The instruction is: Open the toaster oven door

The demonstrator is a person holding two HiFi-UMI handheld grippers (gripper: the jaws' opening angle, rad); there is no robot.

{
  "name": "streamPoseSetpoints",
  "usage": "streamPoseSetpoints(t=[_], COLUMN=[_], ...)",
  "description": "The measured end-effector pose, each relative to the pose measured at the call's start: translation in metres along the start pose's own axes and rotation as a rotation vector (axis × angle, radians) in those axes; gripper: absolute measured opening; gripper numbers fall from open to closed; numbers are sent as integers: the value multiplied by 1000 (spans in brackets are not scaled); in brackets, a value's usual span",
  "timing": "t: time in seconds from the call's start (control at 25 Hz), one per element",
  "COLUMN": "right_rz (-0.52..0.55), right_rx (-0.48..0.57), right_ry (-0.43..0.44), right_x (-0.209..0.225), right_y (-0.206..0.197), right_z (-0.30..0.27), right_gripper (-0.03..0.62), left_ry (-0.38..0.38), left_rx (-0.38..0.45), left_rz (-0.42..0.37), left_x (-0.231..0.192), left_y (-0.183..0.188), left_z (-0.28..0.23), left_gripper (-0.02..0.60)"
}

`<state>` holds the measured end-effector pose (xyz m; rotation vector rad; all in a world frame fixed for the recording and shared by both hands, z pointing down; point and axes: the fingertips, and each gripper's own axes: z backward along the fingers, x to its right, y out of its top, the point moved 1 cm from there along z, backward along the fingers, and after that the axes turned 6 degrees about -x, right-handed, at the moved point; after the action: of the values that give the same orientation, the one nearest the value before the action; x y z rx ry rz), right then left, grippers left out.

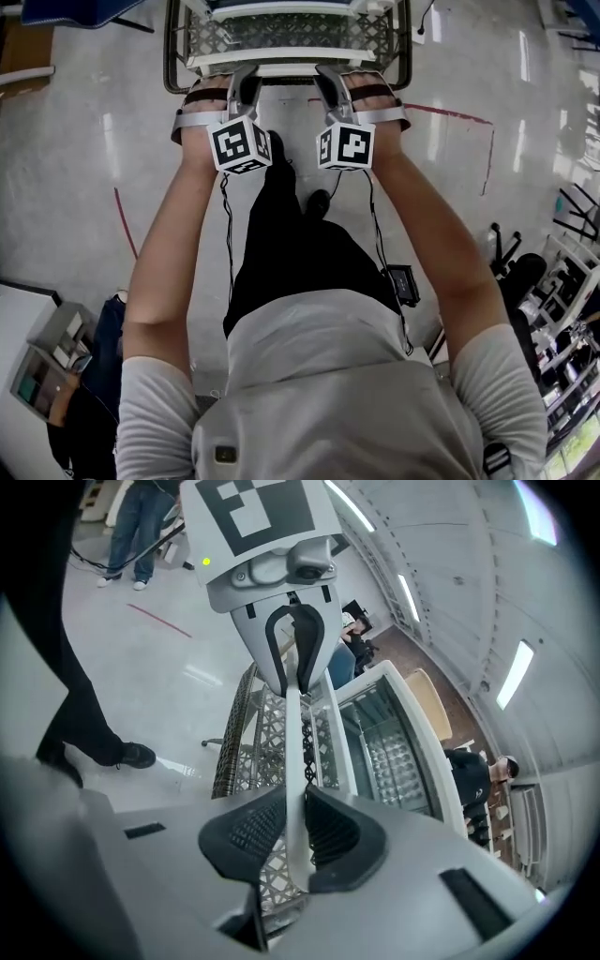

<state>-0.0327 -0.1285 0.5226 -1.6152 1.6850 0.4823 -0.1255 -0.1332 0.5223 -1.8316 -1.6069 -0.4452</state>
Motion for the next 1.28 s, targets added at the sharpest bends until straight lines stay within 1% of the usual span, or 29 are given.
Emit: streamPoseSetpoints(t=[0.2, 0.4, 0.6, 0.8, 0.96, 1.12, 1.28], right_rz=[21, 47, 49, 46, 67, 65, 58], right_rx=[0, -1, 18, 29, 56, 65, 74], right_ry=[-55, -97, -150, -190, -220, -210, -223], right_x=[-27, -58, -101, -139, -150, -149, -147], right_y=[-10, -17, -35, -45, -48, -49, -47], right_z=[-13, -25, -47, -76, -83, -83, -84], right_gripper=[77, 77, 78, 78, 80, 83, 83], left_ry=[72, 111, 177, 247, 287, 289, 321], left_rx=[4, 20, 33, 58, 65, 53, 47], left_rz=[-10, 5, -4, -3, -8, -21, -18], left_x=[26, 54, 97, 132, 142, 141, 137], left_y=[-3, -10, -14, -27, -30, -30, -30], left_z=[-18, -32, -61, -94, -102, -103, -104], left_gripper=[91, 95, 95, 95, 95, 97, 98])
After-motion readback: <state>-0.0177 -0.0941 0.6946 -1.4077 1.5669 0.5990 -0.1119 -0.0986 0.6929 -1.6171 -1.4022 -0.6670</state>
